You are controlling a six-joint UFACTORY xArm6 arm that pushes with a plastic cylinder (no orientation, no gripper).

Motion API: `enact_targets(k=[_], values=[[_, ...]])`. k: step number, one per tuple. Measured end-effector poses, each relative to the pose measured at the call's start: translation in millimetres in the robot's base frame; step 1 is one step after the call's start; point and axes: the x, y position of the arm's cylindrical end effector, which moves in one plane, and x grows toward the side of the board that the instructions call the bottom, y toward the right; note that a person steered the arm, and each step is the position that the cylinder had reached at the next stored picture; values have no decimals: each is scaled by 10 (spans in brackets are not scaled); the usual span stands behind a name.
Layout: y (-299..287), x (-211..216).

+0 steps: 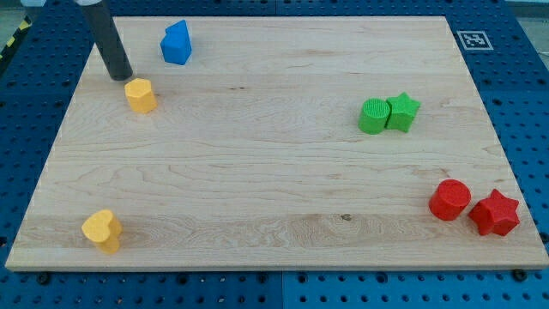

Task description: Push the hexagon into the heart

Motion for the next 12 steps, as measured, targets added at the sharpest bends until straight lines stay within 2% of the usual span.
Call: enact_targets(k=[2, 4, 6, 8, 10, 12], values=[[492, 567], [902, 619], [925, 902], [925, 1479], [1426, 1622], [1422, 1666]])
